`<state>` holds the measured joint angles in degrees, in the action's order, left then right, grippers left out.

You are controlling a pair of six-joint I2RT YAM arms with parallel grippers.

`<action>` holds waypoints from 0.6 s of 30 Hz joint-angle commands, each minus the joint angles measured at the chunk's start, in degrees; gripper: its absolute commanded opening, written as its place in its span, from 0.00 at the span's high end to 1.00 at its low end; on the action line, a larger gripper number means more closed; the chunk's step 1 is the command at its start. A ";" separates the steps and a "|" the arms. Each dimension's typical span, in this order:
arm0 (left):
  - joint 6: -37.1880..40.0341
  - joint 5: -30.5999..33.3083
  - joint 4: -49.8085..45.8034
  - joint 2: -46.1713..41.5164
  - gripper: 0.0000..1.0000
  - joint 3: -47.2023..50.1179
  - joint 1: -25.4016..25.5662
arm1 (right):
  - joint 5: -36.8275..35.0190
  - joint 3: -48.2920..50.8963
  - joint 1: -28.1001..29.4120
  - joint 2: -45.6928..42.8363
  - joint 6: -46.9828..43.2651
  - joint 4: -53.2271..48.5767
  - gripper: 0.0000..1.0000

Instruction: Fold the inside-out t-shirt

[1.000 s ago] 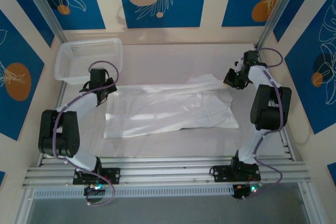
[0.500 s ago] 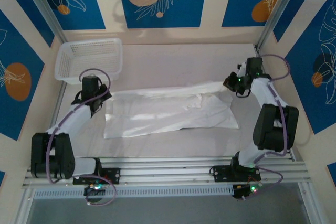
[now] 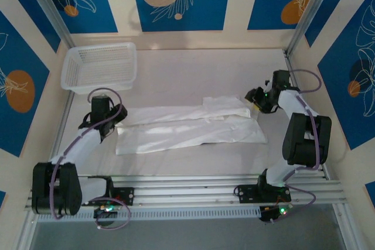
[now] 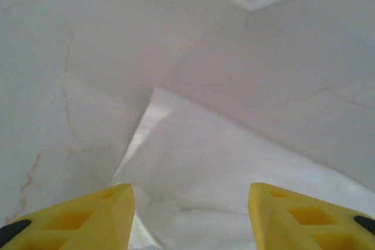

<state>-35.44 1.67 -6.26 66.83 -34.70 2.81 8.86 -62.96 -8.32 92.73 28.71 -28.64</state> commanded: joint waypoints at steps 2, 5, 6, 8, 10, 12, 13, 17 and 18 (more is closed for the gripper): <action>2.02 -2.53 0.54 -3.87 0.43 -2.50 3.56 | -3.78 -8.77 5.22 3.12 -5.24 -3.30 0.38; 3.71 -4.10 0.55 -4.61 0.38 -3.32 7.10 | -9.83 -16.22 9.75 9.82 -9.46 -6.59 0.33; 4.52 -4.37 0.31 -4.44 0.36 -3.79 8.78 | -11.62 -18.82 10.99 12.52 -10.57 -7.90 0.32; 5.86 -3.84 -0.71 -3.80 0.34 -4.61 11.46 | -14.71 -23.02 12.29 17.30 -12.40 -10.27 0.31; 6.52 -3.28 -1.13 -3.23 0.33 -4.86 13.42 | -16.66 -26.34 12.79 21.68 -13.72 -12.26 0.31; 6.37 -3.04 -0.66 -2.88 0.33 -4.53 14.38 | -15.34 -29.39 12.83 25.42 -14.56 -14.96 0.31; 6.31 -3.21 -0.36 -2.45 0.33 -4.38 14.62 | -13.64 -30.77 13.16 26.85 -15.10 -16.39 0.32; 6.00 -3.13 -0.21 0.13 0.33 -4.77 14.94 | -11.06 -30.01 15.37 26.45 -16.05 -15.20 0.63; 5.93 -3.01 -0.45 1.00 0.33 -5.16 15.02 | -10.40 -29.79 15.58 26.00 -15.89 -14.75 0.72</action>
<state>-30.89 -1.08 -6.28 66.11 -38.15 17.37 -3.81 -91.64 5.78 121.03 14.55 -41.58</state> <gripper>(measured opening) 0.674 0.337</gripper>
